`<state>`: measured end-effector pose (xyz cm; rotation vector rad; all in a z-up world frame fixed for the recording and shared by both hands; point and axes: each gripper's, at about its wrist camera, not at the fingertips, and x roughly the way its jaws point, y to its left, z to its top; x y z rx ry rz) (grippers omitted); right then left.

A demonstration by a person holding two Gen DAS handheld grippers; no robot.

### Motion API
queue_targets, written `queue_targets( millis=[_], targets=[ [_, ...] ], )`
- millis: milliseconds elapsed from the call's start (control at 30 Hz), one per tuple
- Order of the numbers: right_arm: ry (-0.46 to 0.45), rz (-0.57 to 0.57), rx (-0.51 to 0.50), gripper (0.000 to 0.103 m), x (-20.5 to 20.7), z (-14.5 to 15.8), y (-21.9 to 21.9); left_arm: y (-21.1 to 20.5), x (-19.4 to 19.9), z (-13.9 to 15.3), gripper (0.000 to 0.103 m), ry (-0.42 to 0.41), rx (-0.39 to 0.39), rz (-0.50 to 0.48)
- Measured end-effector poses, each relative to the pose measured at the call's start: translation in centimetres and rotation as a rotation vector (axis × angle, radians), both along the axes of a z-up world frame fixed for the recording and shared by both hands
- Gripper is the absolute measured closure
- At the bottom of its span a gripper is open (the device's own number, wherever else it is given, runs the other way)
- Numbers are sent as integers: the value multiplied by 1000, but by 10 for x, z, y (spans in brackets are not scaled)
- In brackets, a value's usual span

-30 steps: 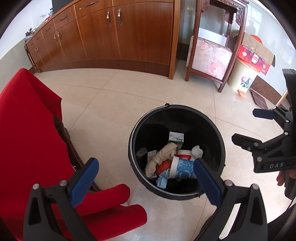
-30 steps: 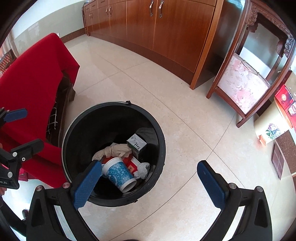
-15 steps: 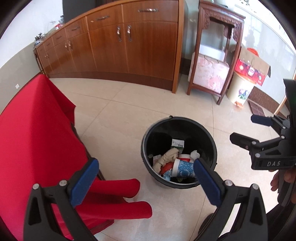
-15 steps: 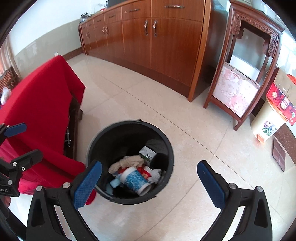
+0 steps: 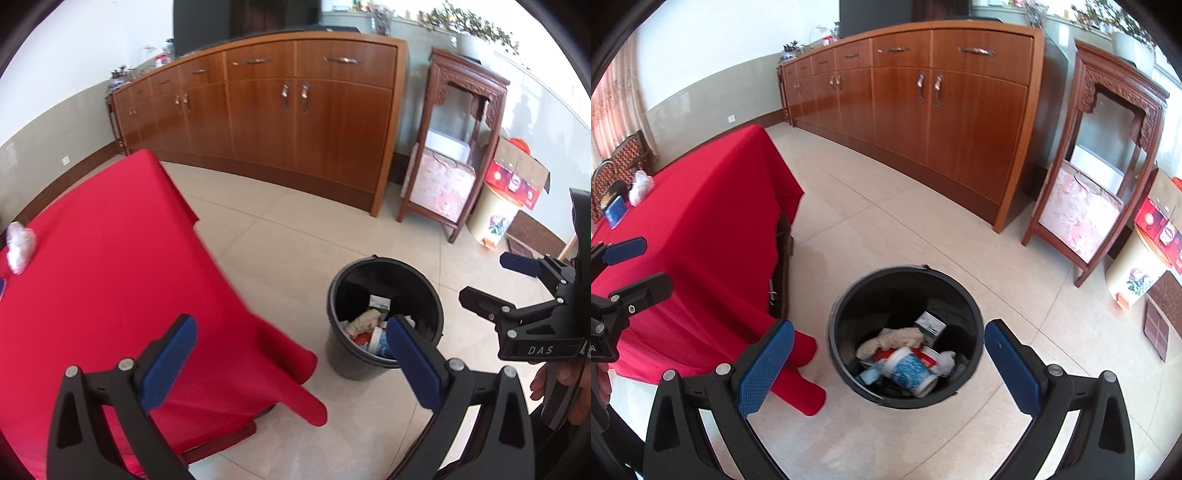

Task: Collect trash
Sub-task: 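Return both tools from the bin to the table toward the cup and bag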

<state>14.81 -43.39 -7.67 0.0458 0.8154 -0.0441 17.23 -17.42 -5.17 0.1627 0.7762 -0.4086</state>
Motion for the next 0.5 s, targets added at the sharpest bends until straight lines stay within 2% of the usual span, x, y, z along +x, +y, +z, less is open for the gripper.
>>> queue_targets(
  millis=[500],
  targets=[
    [-84,192,13,0,16,42,107,103,-4,22,0,-57,-25,206]
  ],
)
